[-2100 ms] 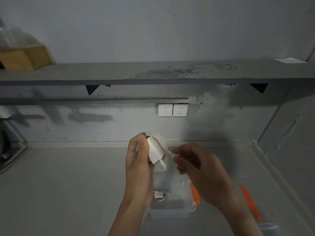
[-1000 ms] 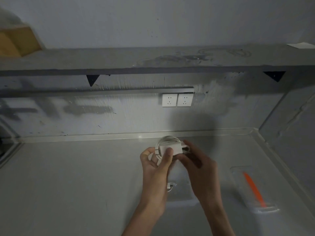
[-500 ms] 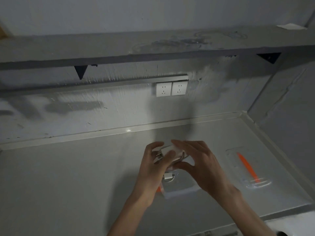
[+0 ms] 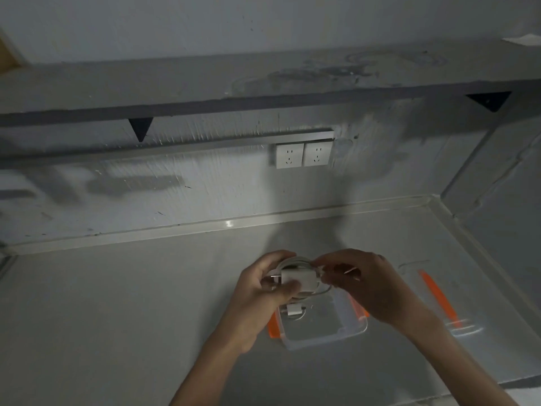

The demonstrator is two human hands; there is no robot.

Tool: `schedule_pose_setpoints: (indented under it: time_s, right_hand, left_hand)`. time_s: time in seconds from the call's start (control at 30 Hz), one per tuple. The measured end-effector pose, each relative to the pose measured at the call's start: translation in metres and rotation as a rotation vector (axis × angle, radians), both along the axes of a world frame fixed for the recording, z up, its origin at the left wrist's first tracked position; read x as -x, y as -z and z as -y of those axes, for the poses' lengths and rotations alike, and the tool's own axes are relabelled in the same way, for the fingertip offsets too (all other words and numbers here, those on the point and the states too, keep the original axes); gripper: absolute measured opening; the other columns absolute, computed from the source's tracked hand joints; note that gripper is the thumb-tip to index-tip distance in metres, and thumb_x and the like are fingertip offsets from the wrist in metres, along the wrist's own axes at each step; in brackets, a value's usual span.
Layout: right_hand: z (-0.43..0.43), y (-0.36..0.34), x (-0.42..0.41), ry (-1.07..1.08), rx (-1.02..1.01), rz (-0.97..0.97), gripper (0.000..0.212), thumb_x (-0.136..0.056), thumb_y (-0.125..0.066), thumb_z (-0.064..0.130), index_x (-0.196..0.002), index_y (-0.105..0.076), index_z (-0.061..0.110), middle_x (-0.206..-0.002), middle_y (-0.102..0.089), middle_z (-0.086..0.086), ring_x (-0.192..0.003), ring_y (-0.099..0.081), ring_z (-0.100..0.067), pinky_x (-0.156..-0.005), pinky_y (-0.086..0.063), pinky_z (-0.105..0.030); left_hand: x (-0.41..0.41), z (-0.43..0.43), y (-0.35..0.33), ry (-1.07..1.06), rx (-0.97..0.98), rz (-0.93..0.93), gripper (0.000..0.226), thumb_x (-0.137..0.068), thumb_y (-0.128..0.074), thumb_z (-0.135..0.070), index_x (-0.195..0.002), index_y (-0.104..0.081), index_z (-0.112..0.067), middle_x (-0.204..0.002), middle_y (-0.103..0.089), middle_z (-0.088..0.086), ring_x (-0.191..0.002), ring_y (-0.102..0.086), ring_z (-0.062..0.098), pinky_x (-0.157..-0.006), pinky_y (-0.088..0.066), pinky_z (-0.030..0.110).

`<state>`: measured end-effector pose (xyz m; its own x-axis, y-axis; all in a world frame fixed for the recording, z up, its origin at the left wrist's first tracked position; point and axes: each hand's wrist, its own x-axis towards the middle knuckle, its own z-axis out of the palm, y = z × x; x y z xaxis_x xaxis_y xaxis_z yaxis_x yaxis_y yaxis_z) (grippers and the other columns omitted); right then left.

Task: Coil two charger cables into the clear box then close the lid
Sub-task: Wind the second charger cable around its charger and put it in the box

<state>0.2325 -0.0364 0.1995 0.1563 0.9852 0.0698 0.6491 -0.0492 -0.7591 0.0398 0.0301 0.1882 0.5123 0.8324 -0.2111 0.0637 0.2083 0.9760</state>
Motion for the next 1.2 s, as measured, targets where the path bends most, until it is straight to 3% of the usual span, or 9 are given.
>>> schedule_pose_setpoints:
  time_s: [0.13,0.33,0.47,0.53,0.63,0.73,0.83,1.03,1.2]
  right_hand:
    - [-0.010,-0.021,-0.031,-0.079,-0.107,0.289,0.017,-0.086,-0.067,0.016,-0.095,-0.073,0.030,-0.090,-0.073,0.012,-0.082,-0.065,-0.002,-0.075,-0.044,-0.012]
    - [-0.024,-0.069,-0.081,-0.303,-0.469,0.680,0.034,-0.075,-0.069,-0.013,-0.095,-0.068,0.014,-0.096,-0.065,-0.002,-0.089,-0.058,-0.023,-0.065,-0.054,-0.039]
    - [-0.034,-0.080,-0.112,-0.353,-0.548,0.734,0.038,-0.075,-0.066,-0.018,-0.096,-0.067,0.013,-0.099,-0.064,-0.002,-0.092,-0.057,-0.024,-0.063,-0.054,-0.039]
    - [-0.037,-0.069,-0.123,-0.347,-0.582,0.646,0.027,-0.083,-0.064,-0.011,-0.096,-0.068,0.012,-0.098,-0.065,-0.002,-0.091,-0.058,-0.022,-0.069,-0.052,-0.035]
    - [-0.037,-0.046,-0.135,-0.216,-0.578,0.325,0.013,-0.091,-0.059,0.009,-0.095,-0.070,0.015,-0.095,-0.066,0.003,-0.090,-0.062,-0.015,-0.078,-0.049,-0.023]
    - [-0.036,-0.025,-0.136,-0.039,-0.441,-0.108,0.017,-0.086,-0.066,0.004,-0.090,-0.073,0.019,-0.091,-0.072,0.009,-0.086,-0.067,-0.003,-0.076,-0.047,-0.011]
    - [-0.030,-0.003,-0.120,0.046,-0.261,-0.496,0.022,-0.085,-0.067,0.002,-0.093,-0.075,0.021,-0.092,-0.076,0.009,-0.083,-0.069,-0.001,-0.072,-0.049,-0.009]
    - [-0.028,0.024,-0.103,0.216,-0.235,-0.737,0.026,-0.088,-0.062,0.000,-0.104,-0.075,0.017,-0.100,-0.077,0.007,-0.091,-0.071,-0.003,-0.076,-0.051,-0.009]
    - [-0.028,0.050,-0.106,0.258,-0.068,-0.860,0.033,-0.088,-0.064,0.008,-0.117,-0.068,0.022,-0.095,-0.078,0.003,-0.088,-0.073,-0.011,-0.083,-0.056,-0.025]
  left_hand:
    - [-0.021,0.003,-0.016,-0.012,-0.070,-0.021,0.042,-0.079,-0.071,0.004,-0.112,-0.068,-0.022,-0.107,-0.074,-0.001,-0.103,-0.069,0.020,-0.090,-0.057,0.039]
    - [-0.060,0.013,-0.033,-0.027,-0.166,-0.019,0.041,-0.080,-0.071,-0.003,-0.109,-0.069,-0.032,-0.105,-0.074,-0.005,-0.097,-0.069,0.012,-0.082,-0.058,0.028]
    - [-0.081,0.015,-0.037,-0.042,-0.196,-0.030,0.041,-0.074,-0.071,-0.010,-0.107,-0.069,-0.034,-0.104,-0.074,-0.005,-0.097,-0.070,0.012,-0.083,-0.057,0.029]
    - [-0.089,0.012,-0.037,-0.089,-0.183,0.011,0.042,-0.070,-0.072,-0.010,-0.108,-0.071,-0.029,-0.105,-0.075,0.000,-0.097,-0.070,0.018,-0.086,-0.057,0.035]
    - [-0.102,0.006,-0.039,-0.183,-0.112,0.171,0.043,-0.068,-0.071,-0.007,-0.109,-0.071,-0.018,-0.107,-0.074,0.008,-0.095,-0.071,0.025,-0.080,-0.059,0.036]
    - [-0.124,0.005,-0.035,-0.264,-0.024,0.311,0.044,-0.070,-0.069,-0.005,-0.113,-0.068,-0.009,-0.110,-0.073,0.013,-0.098,-0.072,0.029,-0.077,-0.059,0.035]
    - [-0.139,0.003,-0.025,-0.363,-0.020,0.348,0.044,-0.071,-0.069,-0.004,-0.115,-0.064,-0.005,-0.113,-0.071,0.016,-0.104,-0.069,0.034,-0.086,-0.058,0.044]
    - [-0.161,0.005,0.006,-0.472,0.043,0.326,0.040,-0.075,-0.073,-0.006,-0.112,-0.059,-0.005,-0.116,-0.068,0.016,-0.111,-0.065,0.036,-0.098,-0.050,0.056]
    - [-0.170,-0.001,0.031,-0.498,-0.088,0.131,0.039,-0.074,-0.067,-0.013,-0.113,-0.060,-0.018,-0.108,-0.070,0.004,-0.102,-0.068,0.023,-0.083,-0.060,0.037]
